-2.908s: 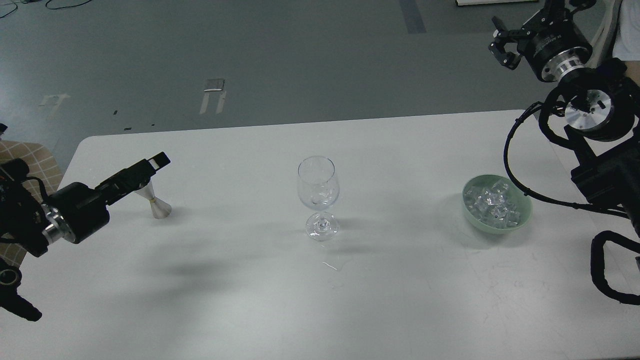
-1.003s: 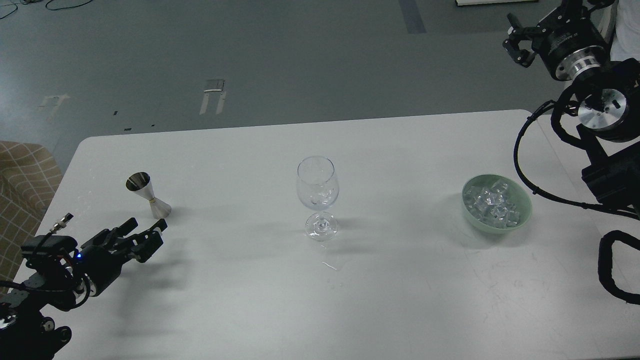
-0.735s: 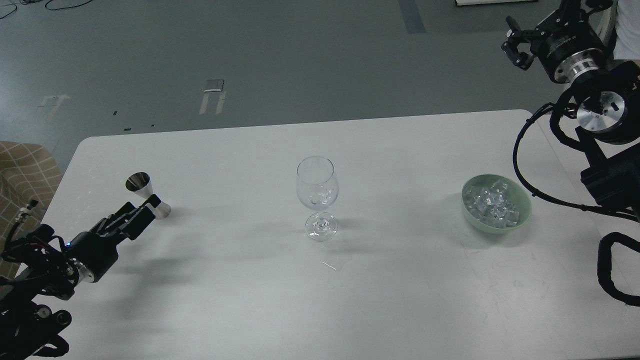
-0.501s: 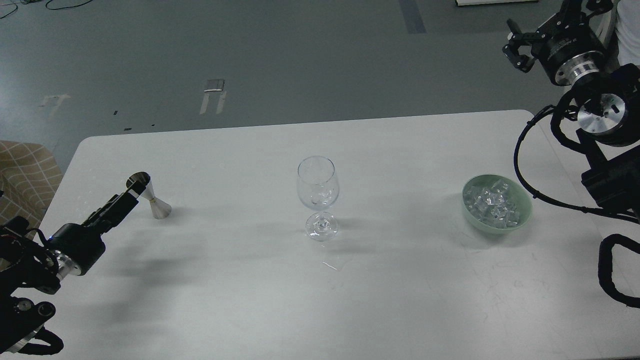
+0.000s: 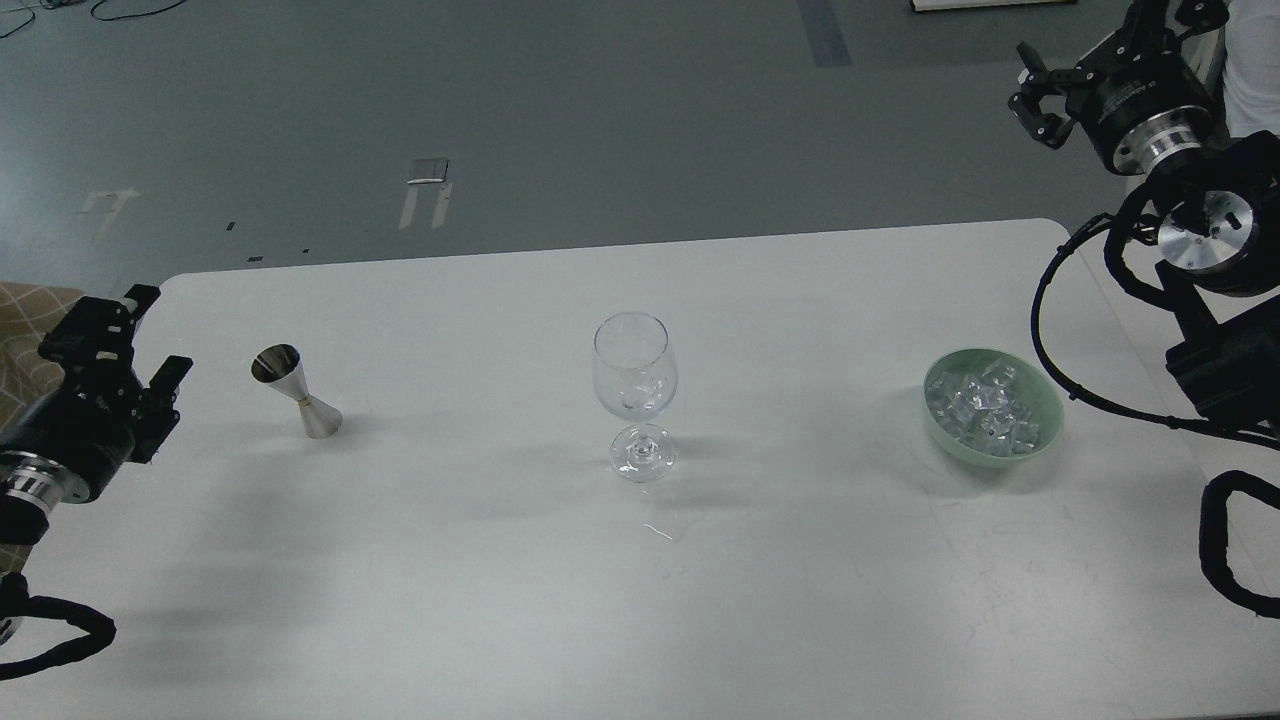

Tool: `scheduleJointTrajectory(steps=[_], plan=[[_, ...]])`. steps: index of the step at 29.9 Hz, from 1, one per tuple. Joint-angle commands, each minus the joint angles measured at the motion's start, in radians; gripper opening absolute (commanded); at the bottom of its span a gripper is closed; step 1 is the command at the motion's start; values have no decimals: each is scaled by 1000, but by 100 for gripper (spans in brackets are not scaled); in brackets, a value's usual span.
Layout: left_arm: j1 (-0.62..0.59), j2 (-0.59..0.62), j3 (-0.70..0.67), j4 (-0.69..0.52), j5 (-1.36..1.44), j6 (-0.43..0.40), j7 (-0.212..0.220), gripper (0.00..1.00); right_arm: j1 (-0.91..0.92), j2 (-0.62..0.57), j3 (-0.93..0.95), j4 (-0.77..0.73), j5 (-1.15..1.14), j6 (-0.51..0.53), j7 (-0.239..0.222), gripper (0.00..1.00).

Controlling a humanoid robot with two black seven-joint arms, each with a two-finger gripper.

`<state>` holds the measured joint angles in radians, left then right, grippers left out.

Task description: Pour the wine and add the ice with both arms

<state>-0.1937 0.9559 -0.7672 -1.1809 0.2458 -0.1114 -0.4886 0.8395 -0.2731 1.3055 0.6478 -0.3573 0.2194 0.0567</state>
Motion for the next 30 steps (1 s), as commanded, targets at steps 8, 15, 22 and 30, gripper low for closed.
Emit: scheduleJointTrajectory(steps=[8,15,22,30], plan=[[-1,-46,-61,142,-131,-100,0,99,-2,0,0,-2,0,0,-1,100],[3,-78,-128,184,-145,-309,31,98,0,2,0,1,0,-2,-1,100],[-12,-85,-195,267,-134,-341,54,98,-2,-3,0,4,0,-5,-1,100],[-3,-109,-296,270,-219,-377,295,98,-8,-14,0,3,1,-8,-3,100]])
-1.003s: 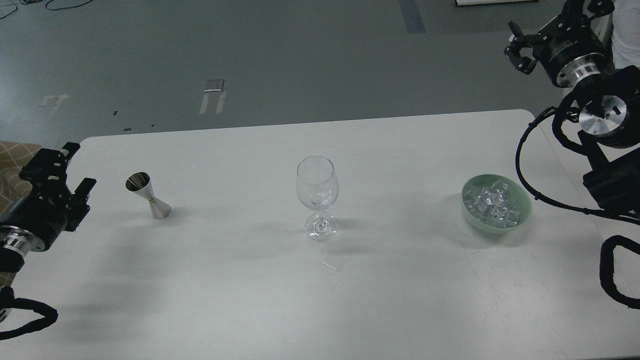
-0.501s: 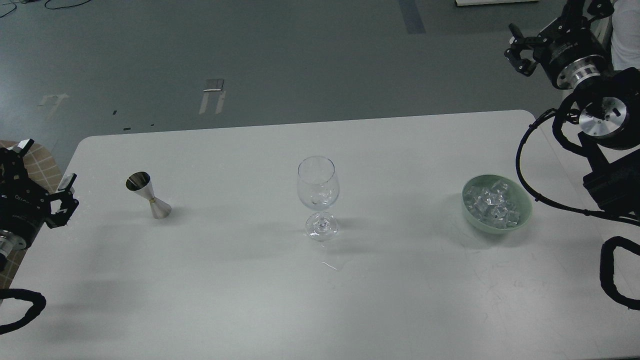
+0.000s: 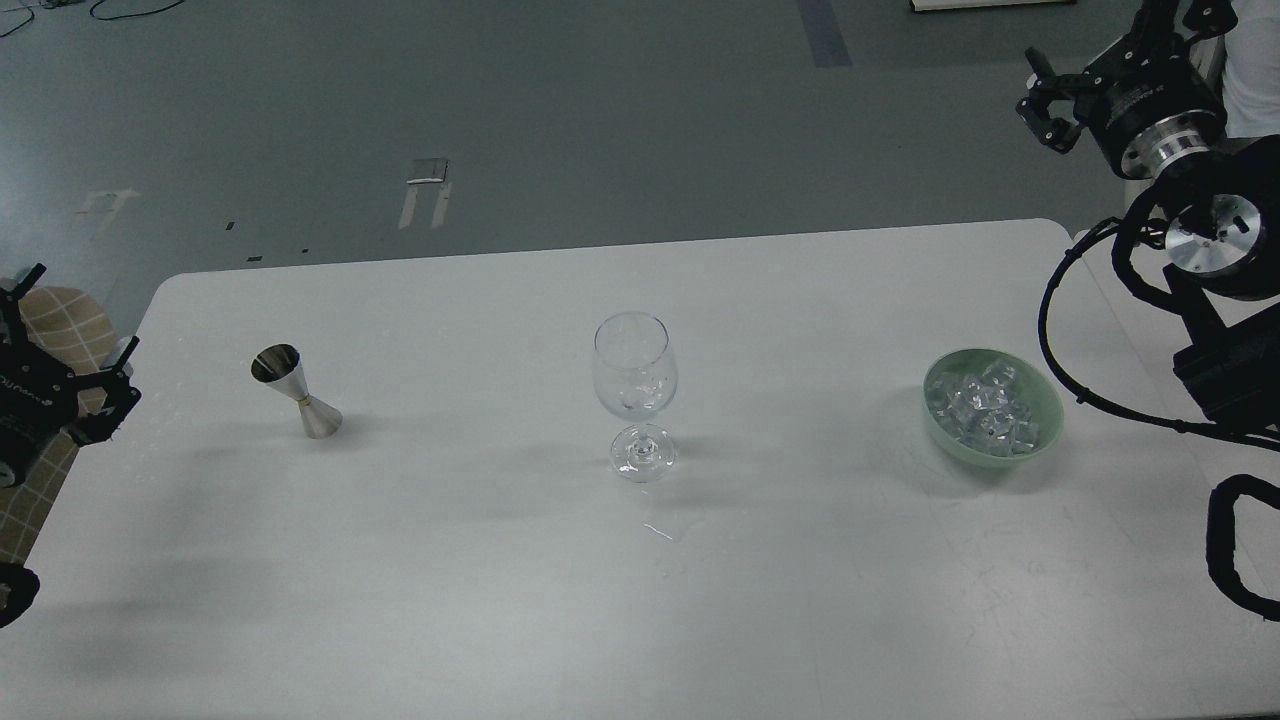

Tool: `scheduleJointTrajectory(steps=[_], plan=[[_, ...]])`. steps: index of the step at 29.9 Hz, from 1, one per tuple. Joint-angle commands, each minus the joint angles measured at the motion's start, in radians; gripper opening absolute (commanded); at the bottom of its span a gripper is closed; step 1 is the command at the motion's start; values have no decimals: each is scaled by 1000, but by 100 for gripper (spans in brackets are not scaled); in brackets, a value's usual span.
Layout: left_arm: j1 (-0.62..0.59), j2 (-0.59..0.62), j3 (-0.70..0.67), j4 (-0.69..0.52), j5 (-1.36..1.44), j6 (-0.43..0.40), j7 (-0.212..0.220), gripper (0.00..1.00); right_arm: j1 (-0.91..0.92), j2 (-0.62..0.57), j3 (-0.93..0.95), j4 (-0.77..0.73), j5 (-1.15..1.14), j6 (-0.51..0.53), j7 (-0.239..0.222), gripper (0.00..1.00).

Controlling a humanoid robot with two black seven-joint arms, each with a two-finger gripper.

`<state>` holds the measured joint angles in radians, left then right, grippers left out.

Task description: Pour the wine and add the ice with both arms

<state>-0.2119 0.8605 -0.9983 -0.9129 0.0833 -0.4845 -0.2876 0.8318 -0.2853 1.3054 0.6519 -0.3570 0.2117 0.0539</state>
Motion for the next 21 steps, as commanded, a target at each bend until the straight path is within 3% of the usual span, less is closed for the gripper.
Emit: scheduleJointTrajectory(steps=[1,3,6,14,18,21], plan=[[26,-14,-81,0,-92,-4,147,98,0,-2,0,-2,1,0,-2,100],[45,-14,-94,-6,-150,-4,223,98,-2,0,0,-2,0,0,-3,100],[80,-11,-102,-26,-232,-4,272,98,-3,3,0,-3,0,0,-3,100],[206,-12,-115,-113,-427,-4,288,97,-5,0,0,-9,0,3,-5,100],[279,-9,-126,-231,-476,-4,350,96,-13,0,-2,-9,0,5,-5,100],[318,-17,-149,-306,-491,-4,360,96,-20,0,-2,-6,0,3,-5,100]])
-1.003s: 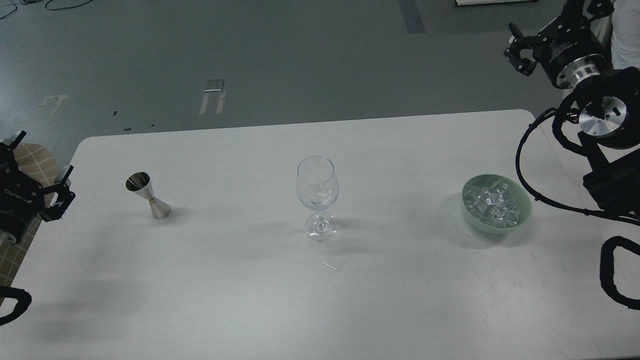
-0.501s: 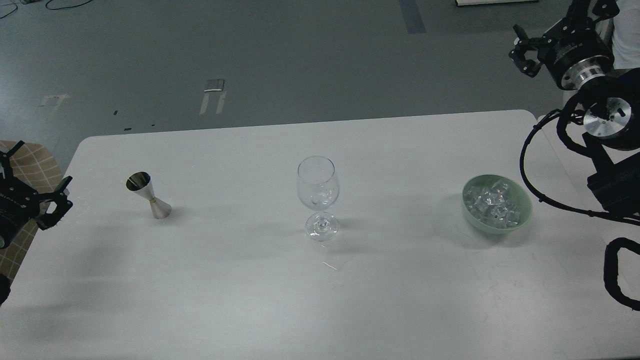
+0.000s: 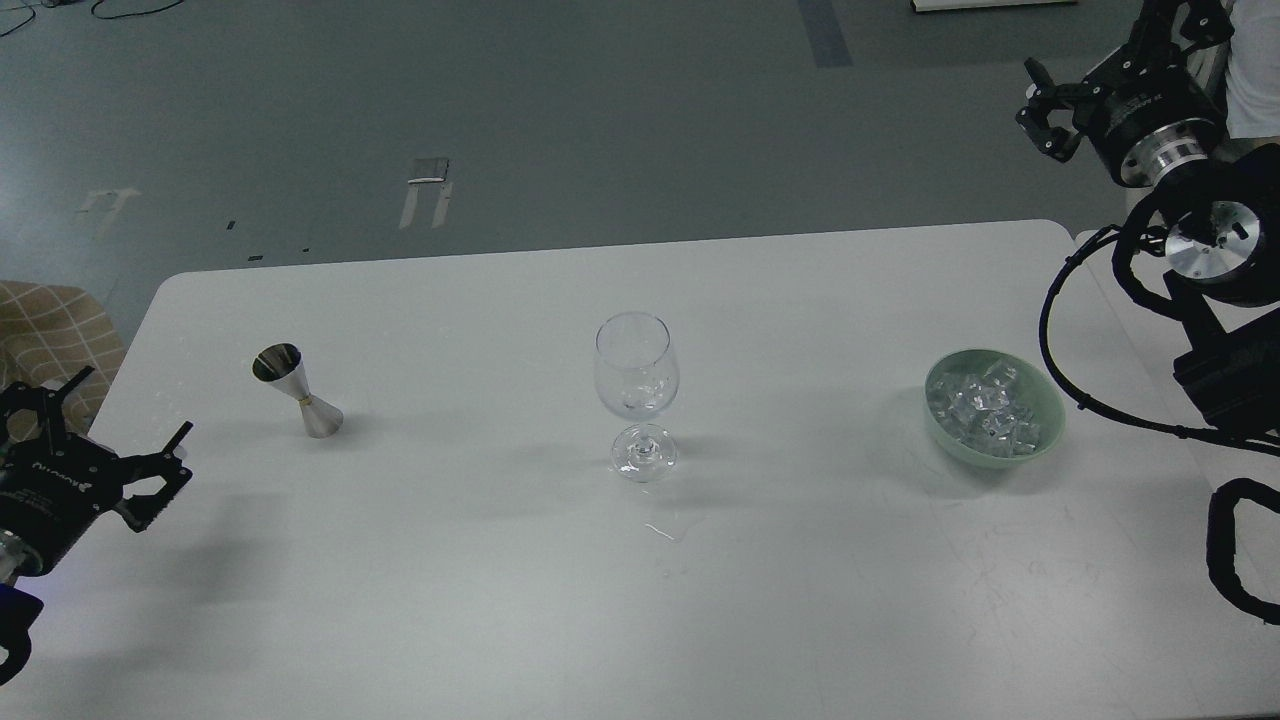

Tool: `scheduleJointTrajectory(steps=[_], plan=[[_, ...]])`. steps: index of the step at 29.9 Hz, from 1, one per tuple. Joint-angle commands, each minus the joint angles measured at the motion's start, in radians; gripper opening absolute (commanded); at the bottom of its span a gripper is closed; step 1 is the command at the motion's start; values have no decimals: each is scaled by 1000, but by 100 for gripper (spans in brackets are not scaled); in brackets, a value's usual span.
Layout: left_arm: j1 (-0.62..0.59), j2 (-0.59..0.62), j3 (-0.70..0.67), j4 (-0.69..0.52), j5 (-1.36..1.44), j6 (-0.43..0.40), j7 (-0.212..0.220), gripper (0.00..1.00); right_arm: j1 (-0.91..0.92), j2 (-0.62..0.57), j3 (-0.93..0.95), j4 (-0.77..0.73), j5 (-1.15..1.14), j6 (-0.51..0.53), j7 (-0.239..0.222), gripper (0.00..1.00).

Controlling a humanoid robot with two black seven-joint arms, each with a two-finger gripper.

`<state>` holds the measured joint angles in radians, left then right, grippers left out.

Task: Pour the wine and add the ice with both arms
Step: 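Advance the open left gripper around the metal jigger cup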

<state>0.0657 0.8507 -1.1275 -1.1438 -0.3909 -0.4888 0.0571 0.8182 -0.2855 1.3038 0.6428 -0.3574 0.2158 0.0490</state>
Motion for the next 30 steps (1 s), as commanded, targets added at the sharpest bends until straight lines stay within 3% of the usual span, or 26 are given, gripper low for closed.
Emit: scheduleJointTrajectory(steps=[1,8,16,20,25,30], plan=[[42,-10,-20,-88,-17,0,17,96,-7,2,0,3,0,-1,2,100],[49,-48,-21,-123,-69,44,17,92,-8,6,0,9,0,-9,0,100],[52,-191,-109,-83,-79,75,17,82,-8,6,2,11,0,-13,0,100],[51,-248,-146,-73,-74,119,21,69,-7,8,2,11,0,-13,0,100],[51,-259,-149,-70,-74,124,33,68,-8,8,0,11,0,-13,0,100],[54,-260,-150,-44,-66,116,41,60,-8,8,0,6,0,-13,0,100]])
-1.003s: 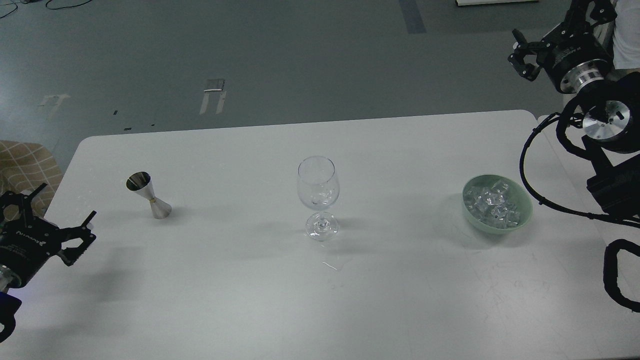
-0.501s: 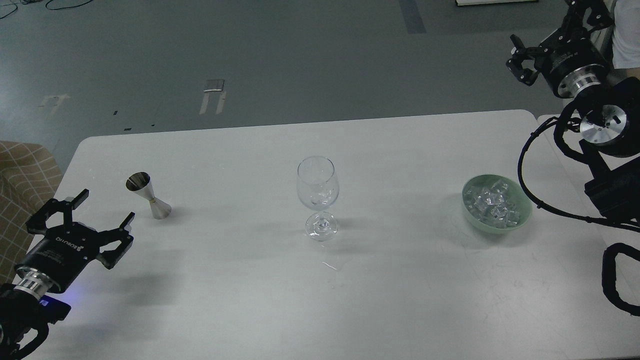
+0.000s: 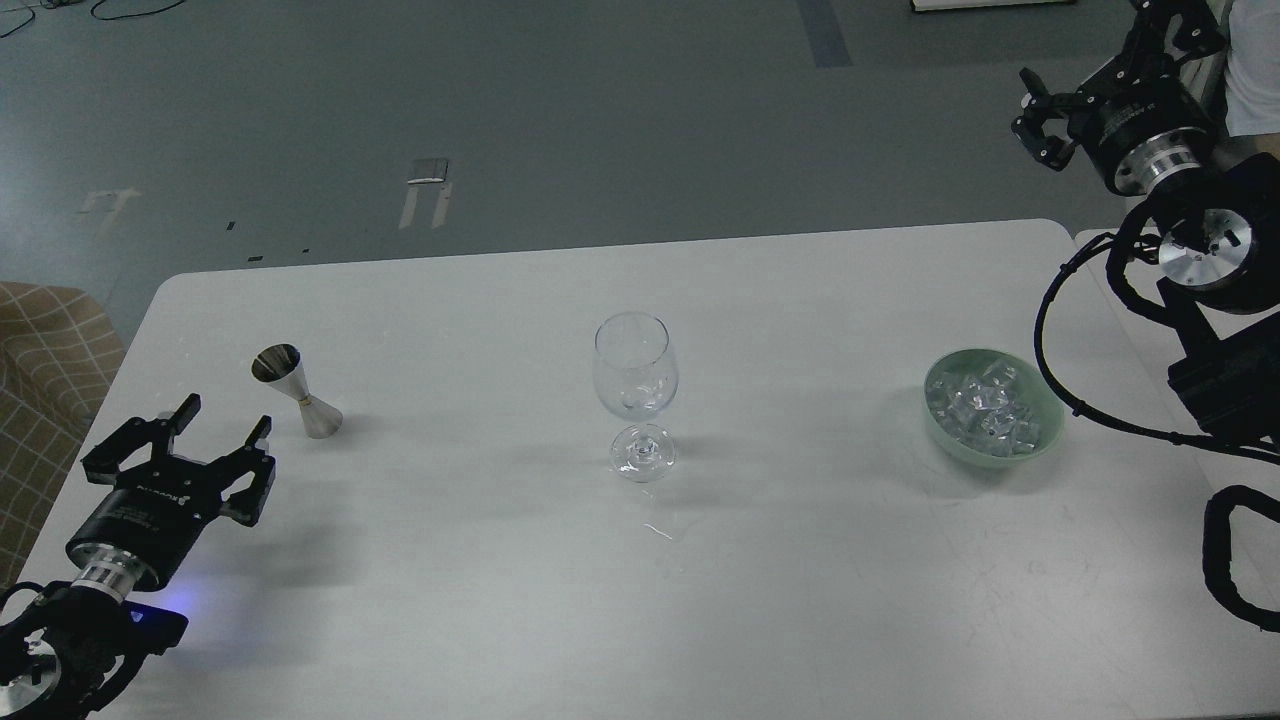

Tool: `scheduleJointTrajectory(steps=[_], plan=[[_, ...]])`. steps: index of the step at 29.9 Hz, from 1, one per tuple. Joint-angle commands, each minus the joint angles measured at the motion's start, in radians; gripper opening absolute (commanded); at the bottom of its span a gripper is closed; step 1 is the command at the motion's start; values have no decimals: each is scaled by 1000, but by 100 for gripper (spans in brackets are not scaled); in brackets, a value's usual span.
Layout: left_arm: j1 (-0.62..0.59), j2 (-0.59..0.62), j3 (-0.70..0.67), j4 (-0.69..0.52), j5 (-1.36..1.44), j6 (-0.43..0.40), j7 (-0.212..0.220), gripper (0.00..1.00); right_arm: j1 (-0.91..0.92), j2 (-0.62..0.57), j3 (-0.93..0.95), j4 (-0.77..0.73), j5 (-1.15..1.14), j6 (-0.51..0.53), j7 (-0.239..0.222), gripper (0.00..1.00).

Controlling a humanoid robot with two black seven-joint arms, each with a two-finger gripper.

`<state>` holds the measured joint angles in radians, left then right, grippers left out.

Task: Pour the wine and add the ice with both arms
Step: 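Advance the open left gripper around the metal jigger cup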

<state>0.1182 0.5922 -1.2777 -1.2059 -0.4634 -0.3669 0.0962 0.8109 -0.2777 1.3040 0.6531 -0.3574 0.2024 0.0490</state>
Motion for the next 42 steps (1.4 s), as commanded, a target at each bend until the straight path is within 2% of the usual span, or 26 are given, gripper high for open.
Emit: scheduleJointTrajectory(steps=[1,17,22,31,37,39,42], plan=[[1,-2,0,22,8,-12,2,59,-1,0,0,-6,0,0,0,100],[-6,-77,-2,22,101,5,-15,58,-9,-2,0,-7,0,-1,0,100],[-11,-104,-3,22,141,8,-10,61,-10,-2,1,-9,0,-1,3,100],[-19,-141,-55,23,144,59,5,59,-10,-2,1,-7,0,-1,2,100],[-71,-141,-57,68,146,138,14,57,-9,-3,1,-7,0,-1,2,100],[-91,-149,-61,78,146,181,36,57,-9,-3,1,-7,0,-1,2,100],[-101,-164,-63,80,146,187,40,57,-9,-3,1,-7,0,-1,2,100]])
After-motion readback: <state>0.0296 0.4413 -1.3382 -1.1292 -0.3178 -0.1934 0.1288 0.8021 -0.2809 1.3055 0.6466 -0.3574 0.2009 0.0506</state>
